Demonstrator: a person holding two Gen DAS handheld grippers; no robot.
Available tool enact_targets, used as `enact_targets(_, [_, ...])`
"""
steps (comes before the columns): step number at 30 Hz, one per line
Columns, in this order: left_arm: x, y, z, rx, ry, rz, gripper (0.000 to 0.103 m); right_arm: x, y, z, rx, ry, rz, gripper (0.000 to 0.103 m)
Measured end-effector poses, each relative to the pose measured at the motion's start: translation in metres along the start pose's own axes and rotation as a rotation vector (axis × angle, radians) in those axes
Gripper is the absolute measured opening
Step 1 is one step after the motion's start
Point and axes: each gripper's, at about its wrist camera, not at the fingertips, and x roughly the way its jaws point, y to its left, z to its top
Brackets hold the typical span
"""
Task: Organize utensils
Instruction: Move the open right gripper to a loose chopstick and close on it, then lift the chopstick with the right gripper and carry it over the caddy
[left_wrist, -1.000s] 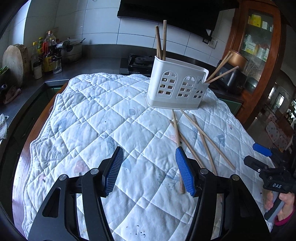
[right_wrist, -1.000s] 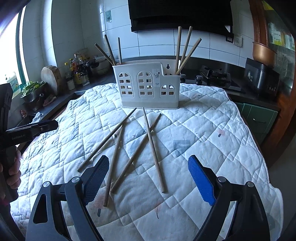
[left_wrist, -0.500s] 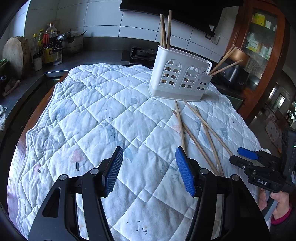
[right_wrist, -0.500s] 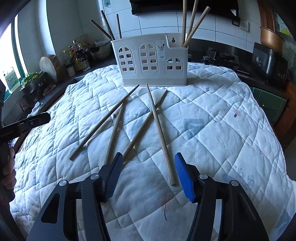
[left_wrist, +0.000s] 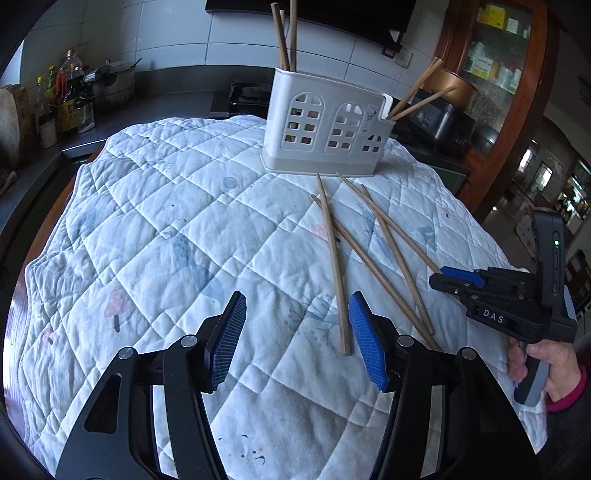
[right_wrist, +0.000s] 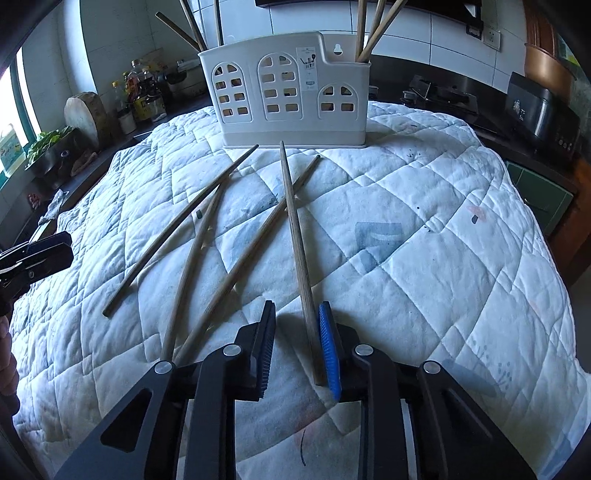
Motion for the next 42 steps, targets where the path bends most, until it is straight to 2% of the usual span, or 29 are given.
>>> enact_targets(2, [0.004, -0.005, -0.002, 0.002, 0.011, -0.014, 0.057, 0.0, 0.0, 0.0, -0.005, 0.0, -0.009, 0.014])
enact_targets(5, [0.009, -0.014, -0.003, 0.022, 0.017, -0.023, 0.057, 0.0, -0.002, 0.0, -0.004, -0.001, -0.012, 0.009])
enact_targets(9, [0.017, -0.024, -0.003, 0.051, 0.028, -0.022, 0.056, -0.003, -0.003, 0.0, -0.003, -0.009, -0.011, 0.007])
enact_targets(11, [0.023, -0.027, -0.002, 0.053, 0.041, -0.038, 0.043, -0.006, -0.002, 0.0, -0.012, -0.017, -0.017, 0.007])
enact_targets(13, [0.029, -0.029, 0.0, 0.049, 0.049, -0.039, 0.041, -0.009, -0.001, -0.001, -0.021, -0.026, -0.022, 0.007])
enact_targets(17, [0.041, -0.03, 0.001, 0.045, 0.069, -0.051, 0.026, -0.021, 0.001, 0.0, -0.026, -0.059, -0.03, 0.007])
enact_targets(30, [0.065, -0.032, 0.008, 0.033, 0.099, -0.021, 0.025, -0.069, 0.011, 0.014, -0.047, -0.181, -0.022, 0.007])
enact_targets(34, [0.067, -0.036, 0.008, 0.065, 0.089, 0.044, 0.01, -0.078, 0.014, 0.019, -0.049, -0.204, -0.021, 0.007])
enact_targets(37, [0.066, -0.037, 0.009, 0.075, 0.086, 0.062, 0.007, -0.084, 0.014, 0.022, -0.05, -0.219, -0.024, 0.007])
enact_targets(42, [0.055, -0.034, 0.013, 0.069, 0.06, 0.046, 0.006, -0.099, 0.013, 0.029, -0.048, -0.248, -0.031, 0.007])
